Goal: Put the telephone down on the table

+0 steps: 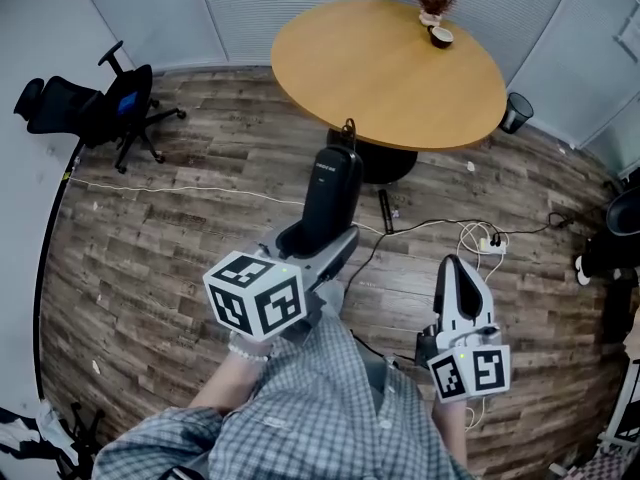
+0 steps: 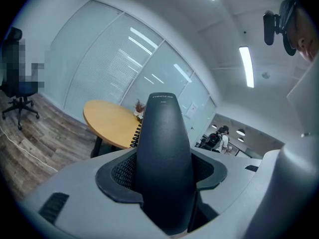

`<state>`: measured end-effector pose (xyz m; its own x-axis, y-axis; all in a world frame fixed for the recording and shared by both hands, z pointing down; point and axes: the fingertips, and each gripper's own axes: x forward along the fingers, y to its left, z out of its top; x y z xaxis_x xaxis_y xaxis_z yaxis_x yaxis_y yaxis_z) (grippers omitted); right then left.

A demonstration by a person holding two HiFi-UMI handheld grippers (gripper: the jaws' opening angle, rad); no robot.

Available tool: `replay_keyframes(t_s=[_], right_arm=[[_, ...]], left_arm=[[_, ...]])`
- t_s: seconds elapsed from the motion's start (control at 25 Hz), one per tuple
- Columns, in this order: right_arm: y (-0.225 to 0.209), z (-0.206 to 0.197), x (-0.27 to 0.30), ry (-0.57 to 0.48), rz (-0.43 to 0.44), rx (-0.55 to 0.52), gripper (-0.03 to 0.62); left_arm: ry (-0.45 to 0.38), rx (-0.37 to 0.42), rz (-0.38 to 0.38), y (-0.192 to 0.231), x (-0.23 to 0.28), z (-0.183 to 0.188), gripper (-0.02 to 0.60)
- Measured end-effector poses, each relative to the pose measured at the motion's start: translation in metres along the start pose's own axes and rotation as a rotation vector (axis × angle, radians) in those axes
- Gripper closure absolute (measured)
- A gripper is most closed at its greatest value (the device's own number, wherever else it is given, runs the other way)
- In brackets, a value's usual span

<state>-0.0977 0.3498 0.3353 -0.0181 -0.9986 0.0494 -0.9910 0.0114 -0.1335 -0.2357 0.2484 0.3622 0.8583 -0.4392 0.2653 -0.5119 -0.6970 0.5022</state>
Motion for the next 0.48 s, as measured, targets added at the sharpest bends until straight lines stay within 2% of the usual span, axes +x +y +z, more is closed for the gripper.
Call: replay_keyframes(t_s=[0.24, 0.48], right_arm=[[-0.014, -0.003, 0.024, 0.015, -0.015, -0.005, 0.586], [-0.029, 0.002, 0.067, 0.027, -0.029, -0.001, 0.586]], left_arm=[[0.006, 0.0, 0.001, 0.015, 0.026, 0.012, 0.305], [0.005, -0.007, -0.008, 0.039, 0.057, 0.04, 0.305]])
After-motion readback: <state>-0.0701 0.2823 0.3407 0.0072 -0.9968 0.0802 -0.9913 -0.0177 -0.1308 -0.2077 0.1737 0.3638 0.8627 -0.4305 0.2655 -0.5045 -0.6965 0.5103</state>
